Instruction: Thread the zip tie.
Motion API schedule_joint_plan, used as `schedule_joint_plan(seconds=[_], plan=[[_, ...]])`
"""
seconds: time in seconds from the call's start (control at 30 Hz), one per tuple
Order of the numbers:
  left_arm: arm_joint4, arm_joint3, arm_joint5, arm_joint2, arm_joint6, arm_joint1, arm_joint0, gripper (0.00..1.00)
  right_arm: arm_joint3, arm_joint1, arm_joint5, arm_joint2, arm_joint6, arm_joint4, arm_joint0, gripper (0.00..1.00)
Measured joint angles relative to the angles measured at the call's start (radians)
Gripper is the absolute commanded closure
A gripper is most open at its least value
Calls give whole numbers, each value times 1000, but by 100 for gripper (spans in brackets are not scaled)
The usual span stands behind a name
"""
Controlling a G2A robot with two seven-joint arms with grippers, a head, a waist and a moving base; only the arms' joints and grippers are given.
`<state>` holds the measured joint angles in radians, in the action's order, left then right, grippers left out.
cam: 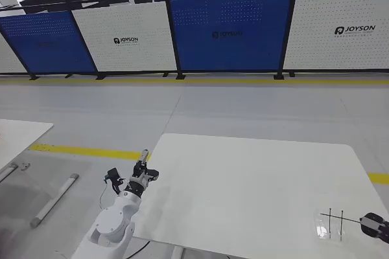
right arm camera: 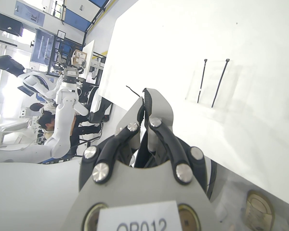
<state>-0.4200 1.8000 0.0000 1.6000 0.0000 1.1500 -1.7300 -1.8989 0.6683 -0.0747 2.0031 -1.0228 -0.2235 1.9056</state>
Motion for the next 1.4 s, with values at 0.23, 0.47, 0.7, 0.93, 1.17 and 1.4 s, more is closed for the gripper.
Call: schedule_joint_plan(seconds=[0.23,0.47,0.7,0.93,1.17,1.4], plan=[[0,0,0,0,0,0,0,0,0,0,0,0,0,0,0,100],[0,0,0,0,0,0,0,0,-6,3,-13,-8,21,-6,-5,100],[0,0,0,0,0,0,0,0,-9,4,-26,-15,4,-15,-22,100],[0,0,0,0,0,0,0,0,-9,4,-26,-15,4,-15,-22,100],[0,0,0,0,0,0,0,0,-9,4,-26,-15,4,-15,-22,100],[0,0,0,0,0,0,0,0,-60,12,-60,-55,55,-14,-38,100]])
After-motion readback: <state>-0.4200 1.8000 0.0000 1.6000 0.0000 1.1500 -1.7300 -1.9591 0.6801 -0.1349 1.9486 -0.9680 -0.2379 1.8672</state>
